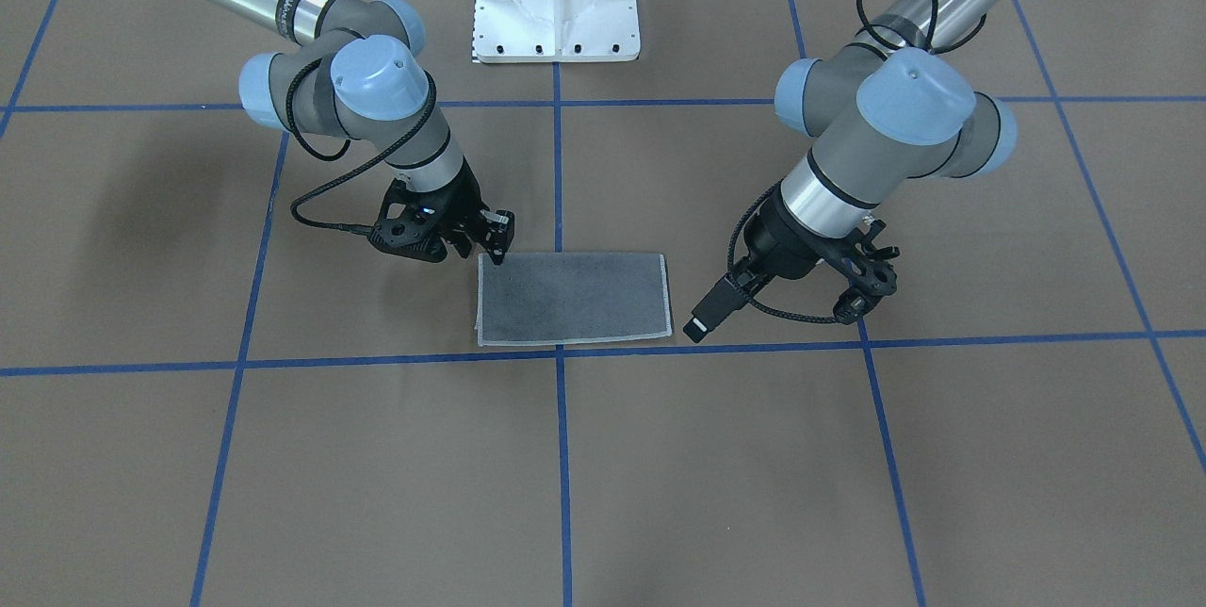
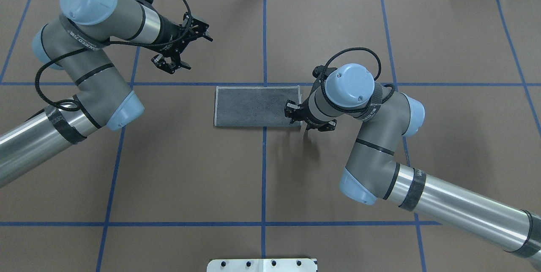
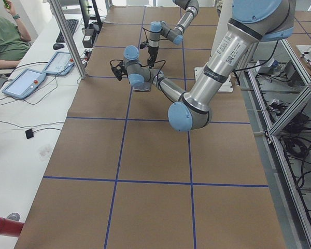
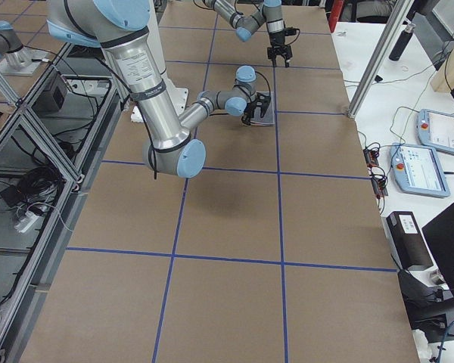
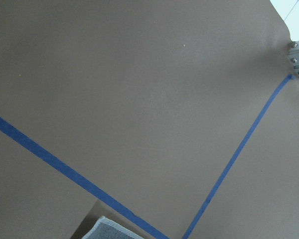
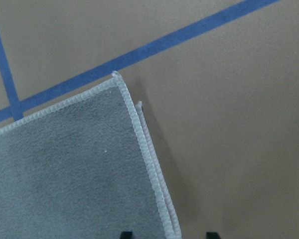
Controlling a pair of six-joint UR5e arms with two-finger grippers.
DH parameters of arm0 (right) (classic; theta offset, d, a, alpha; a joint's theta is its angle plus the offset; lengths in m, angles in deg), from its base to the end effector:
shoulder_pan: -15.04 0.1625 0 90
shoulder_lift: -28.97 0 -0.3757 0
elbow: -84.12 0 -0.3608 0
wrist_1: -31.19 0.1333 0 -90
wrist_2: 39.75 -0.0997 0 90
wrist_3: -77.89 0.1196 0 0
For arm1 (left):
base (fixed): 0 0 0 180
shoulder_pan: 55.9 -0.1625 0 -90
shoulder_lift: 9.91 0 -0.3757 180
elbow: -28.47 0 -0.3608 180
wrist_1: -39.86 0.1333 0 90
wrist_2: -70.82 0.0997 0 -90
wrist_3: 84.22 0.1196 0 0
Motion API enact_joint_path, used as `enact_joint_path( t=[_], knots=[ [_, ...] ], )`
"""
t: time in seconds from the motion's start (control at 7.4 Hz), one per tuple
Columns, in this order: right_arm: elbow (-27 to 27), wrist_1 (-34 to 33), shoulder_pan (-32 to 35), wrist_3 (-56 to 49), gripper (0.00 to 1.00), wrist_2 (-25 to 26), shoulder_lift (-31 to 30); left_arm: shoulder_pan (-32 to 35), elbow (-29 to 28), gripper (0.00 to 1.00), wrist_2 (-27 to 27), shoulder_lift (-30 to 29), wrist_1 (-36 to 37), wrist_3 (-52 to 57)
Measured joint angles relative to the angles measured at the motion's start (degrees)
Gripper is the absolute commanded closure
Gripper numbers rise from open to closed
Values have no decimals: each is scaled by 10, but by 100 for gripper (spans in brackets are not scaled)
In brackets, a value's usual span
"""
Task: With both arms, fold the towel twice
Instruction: 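Grasp the folded towel's corner farthest from the left arm with the right gripper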
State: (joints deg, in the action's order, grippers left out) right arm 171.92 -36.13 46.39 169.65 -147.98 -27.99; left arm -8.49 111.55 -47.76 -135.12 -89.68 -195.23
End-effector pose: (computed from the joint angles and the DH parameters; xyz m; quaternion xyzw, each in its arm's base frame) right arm -0.5182 -0.4280 0.2799 -0.0232 -0.4660 0.1828 0.8654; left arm 0.3969 -0.5442 0.2458 -0.0760 0.5732 -0.3382 0.7425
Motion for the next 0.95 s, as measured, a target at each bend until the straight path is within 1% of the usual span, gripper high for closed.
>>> enact_joint_path(
  t=[0.14, 0.27, 0.95],
  knots=[
    [0, 0, 0, 0, 94, 0, 0, 0, 0, 0, 0, 0, 0, 0],
    [0, 1, 1, 0, 100, 2, 0, 0, 0, 0, 0, 0, 0, 0],
    [5, 3, 7, 6, 100, 11, 1, 0, -2, 0, 0, 0, 0, -1]
  ],
)
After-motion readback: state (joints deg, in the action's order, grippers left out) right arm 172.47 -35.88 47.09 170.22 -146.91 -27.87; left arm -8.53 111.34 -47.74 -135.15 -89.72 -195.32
